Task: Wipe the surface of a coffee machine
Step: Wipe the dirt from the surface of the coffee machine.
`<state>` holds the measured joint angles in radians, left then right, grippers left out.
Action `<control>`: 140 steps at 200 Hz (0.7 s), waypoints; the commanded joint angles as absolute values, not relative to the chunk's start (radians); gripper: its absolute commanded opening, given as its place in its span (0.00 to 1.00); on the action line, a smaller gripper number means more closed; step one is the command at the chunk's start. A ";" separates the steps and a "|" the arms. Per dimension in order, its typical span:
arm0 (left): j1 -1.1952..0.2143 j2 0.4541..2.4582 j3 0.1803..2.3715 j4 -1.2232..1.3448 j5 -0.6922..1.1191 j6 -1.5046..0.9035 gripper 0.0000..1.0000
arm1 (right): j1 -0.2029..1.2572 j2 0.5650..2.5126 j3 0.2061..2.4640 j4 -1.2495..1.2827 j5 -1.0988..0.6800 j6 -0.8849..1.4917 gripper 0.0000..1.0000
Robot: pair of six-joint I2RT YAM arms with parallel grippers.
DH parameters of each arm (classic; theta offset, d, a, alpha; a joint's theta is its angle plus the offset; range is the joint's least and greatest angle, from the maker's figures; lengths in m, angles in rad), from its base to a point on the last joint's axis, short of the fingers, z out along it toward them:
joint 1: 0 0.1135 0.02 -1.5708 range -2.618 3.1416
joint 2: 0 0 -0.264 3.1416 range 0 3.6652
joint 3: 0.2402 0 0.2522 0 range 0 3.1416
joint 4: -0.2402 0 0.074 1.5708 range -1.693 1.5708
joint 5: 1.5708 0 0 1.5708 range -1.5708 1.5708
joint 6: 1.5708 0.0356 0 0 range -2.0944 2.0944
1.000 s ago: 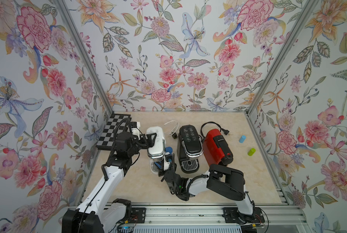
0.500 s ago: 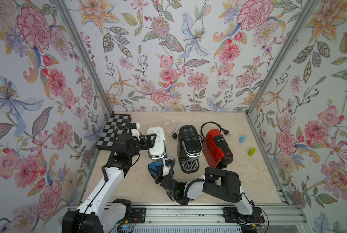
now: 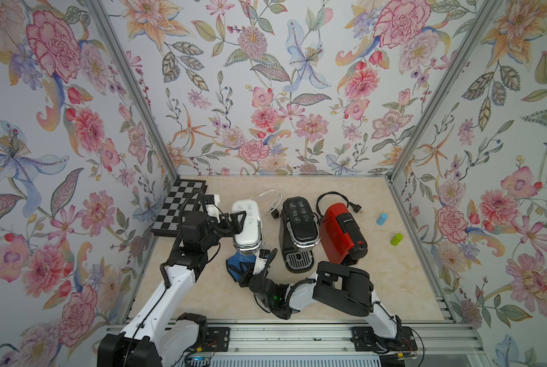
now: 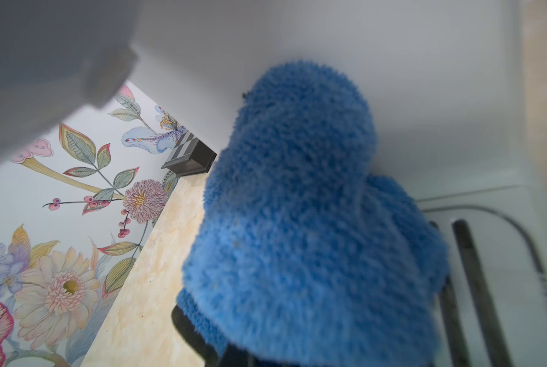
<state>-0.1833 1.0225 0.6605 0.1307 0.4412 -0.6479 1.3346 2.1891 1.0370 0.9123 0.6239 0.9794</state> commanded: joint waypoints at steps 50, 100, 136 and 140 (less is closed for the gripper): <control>-0.192 1.013 0.617 0.092 0.457 -0.658 0.86 | 1.334 2.040 0.875 0.452 0.597 1.213 0.00; -0.192 1.006 0.624 0.098 0.460 -0.657 0.86 | 1.362 1.951 0.849 0.301 0.608 1.177 0.00; -0.192 1.002 0.620 0.088 0.458 -0.652 0.86 | 1.366 1.927 0.852 0.212 0.605 1.181 0.00; -0.192 1.001 0.619 0.087 0.456 -0.652 0.86 | 1.368 1.923 0.853 0.204 0.612 1.179 0.00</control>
<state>-0.1833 1.0096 0.6453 0.1352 0.4419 -0.6628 1.3602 1.9213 0.8833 0.4232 0.6159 1.1576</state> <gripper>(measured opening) 0.865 0.101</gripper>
